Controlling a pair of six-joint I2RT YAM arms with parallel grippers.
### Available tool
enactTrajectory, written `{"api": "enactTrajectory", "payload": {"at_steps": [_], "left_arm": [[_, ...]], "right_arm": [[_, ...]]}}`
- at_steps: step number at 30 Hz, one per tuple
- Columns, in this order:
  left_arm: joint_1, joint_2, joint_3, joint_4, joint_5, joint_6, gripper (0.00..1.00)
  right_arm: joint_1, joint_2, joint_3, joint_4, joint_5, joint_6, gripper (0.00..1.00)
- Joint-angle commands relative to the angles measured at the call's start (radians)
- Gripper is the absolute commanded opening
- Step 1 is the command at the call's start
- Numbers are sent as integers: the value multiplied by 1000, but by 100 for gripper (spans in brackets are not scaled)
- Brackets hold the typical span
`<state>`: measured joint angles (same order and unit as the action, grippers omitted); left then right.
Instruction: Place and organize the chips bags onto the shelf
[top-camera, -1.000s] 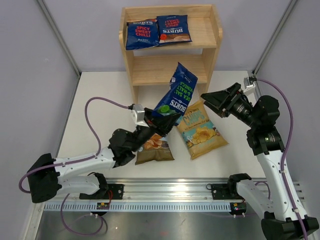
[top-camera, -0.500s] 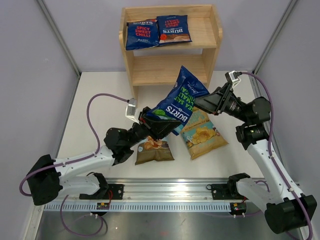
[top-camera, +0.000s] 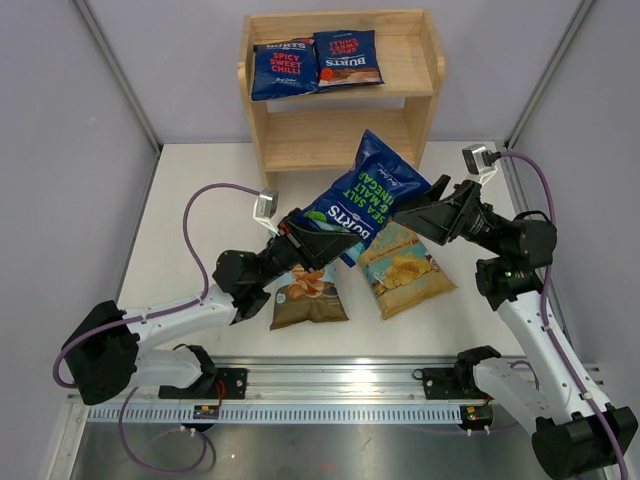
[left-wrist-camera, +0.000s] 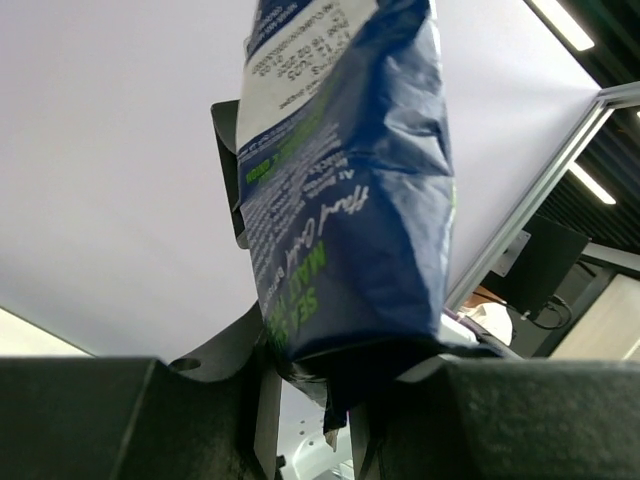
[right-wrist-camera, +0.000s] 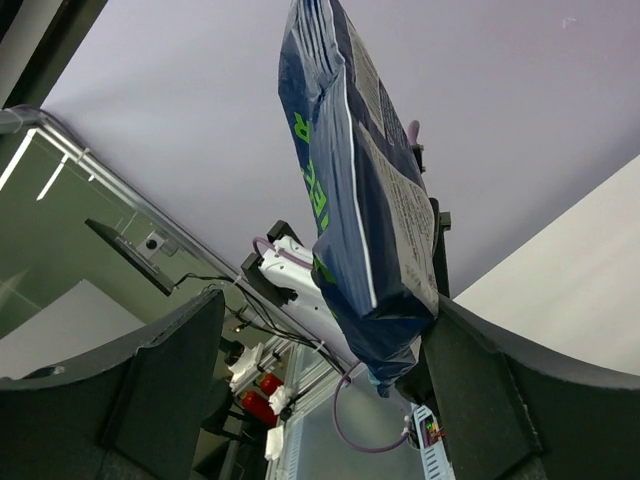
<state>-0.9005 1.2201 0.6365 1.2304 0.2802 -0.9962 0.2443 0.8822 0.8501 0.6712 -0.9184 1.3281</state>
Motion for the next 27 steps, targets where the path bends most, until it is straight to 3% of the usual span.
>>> {"api": "enactTrajectory", "payload": {"at_steps": [1,11,16,17,19,21,22,25,27], "left_arm": [[6,-1,14,50,19,-28,11],[2,94,63,178,111,-122,10],[2,90,68,175,125,-116,16],[0,84,68,144,125,-95,19],[0,58,58,121,123,-70,39],[2,38,46,80,132,-15,66],[2,24,34,58,135,10,87],[2,-46,2,-32,82,96,96],[2,-82,-26,-51,44,125,93]], "right_arm": [[13,-26,-13,101,5,5,86],[21,4,53,-177,135,-150,75],[24,24,63,-154,93,-151,37],[24,21,67,-176,93,-165,34],[24,14,86,-256,101,-220,23],[24,12,107,-300,99,-247,22],[26,12,112,-317,96,-251,21],[24,14,110,-292,92,-219,21],[24,24,110,-268,82,-201,21]]}}
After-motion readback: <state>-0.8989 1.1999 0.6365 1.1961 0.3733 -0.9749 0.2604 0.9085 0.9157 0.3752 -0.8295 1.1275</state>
